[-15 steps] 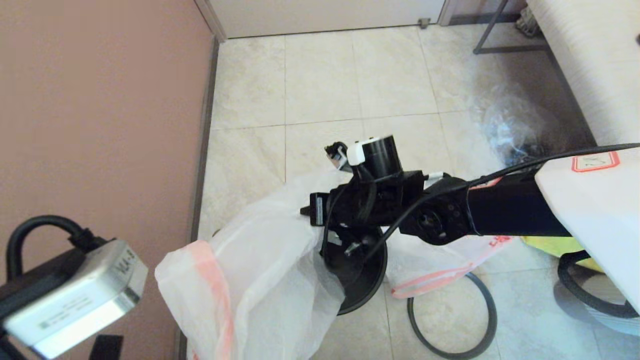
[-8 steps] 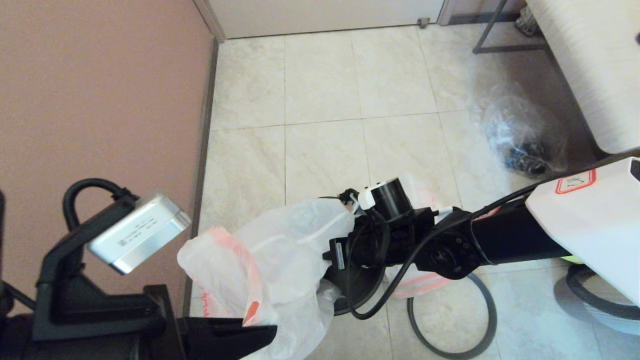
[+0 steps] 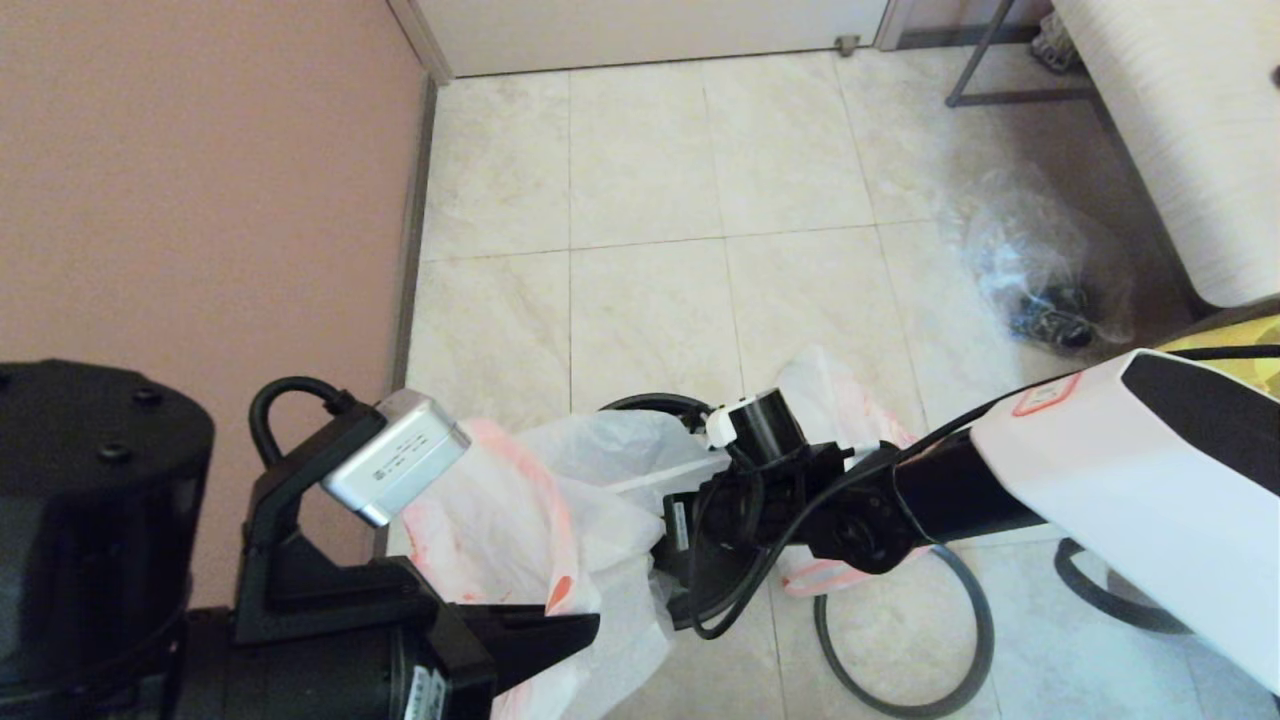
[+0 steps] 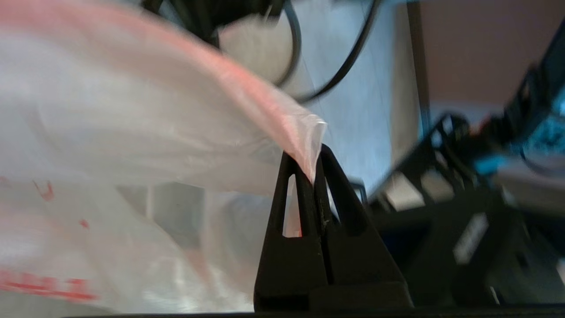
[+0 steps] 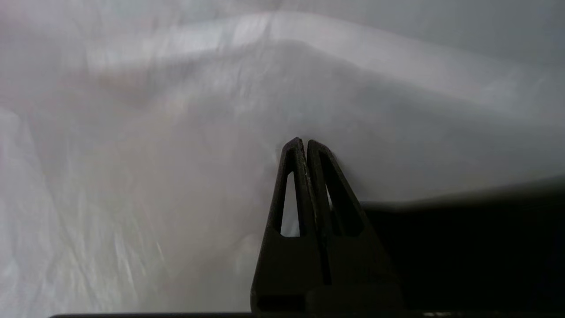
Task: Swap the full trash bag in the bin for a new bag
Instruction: Put the new garbage bag on the trash can
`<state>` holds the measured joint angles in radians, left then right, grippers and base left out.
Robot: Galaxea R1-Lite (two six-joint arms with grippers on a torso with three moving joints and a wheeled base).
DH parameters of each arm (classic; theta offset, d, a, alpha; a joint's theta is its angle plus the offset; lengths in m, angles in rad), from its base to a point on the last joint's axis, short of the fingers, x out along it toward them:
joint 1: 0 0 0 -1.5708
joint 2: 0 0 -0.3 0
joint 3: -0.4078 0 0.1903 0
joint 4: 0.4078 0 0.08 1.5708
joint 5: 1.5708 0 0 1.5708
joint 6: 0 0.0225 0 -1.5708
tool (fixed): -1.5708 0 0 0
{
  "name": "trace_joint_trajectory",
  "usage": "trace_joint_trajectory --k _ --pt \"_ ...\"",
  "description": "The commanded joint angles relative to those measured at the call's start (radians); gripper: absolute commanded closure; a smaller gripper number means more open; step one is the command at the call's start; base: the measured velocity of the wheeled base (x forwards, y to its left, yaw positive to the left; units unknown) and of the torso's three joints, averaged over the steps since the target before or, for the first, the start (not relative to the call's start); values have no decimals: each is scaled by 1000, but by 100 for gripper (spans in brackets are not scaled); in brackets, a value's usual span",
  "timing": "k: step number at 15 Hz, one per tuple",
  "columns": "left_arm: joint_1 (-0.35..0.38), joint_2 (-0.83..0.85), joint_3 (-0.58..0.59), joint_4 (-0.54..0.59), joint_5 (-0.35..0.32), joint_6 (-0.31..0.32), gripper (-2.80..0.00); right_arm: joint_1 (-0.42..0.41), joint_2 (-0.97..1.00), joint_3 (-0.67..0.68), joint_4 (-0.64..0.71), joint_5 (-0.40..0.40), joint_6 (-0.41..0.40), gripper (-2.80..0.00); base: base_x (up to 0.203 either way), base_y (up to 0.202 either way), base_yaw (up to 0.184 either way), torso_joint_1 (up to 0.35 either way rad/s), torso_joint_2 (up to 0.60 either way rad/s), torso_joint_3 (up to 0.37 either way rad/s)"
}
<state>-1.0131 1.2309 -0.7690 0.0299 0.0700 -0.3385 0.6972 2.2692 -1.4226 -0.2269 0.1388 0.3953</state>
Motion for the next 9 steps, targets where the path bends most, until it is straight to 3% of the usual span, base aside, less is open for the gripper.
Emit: trace_joint_trajectory --k 1,3,5,9 --pt "21 47 30 -101 2 1 0 -9 75 -25 -82 -38 2 0 0 0 0 0 0 0" --pt "16 59 67 -203 10 10 0 -15 59 -29 -137 -58 3 0 0 0 0 0 0 0" --pt "-2 61 74 -233 11 13 0 -3 -1 -1 -134 -60 4 0 0 0 0 0 0 0" --pt "-6 135 77 -327 40 13 0 10 -131 136 -141 -119 3 0 0 0 0 0 0 0"
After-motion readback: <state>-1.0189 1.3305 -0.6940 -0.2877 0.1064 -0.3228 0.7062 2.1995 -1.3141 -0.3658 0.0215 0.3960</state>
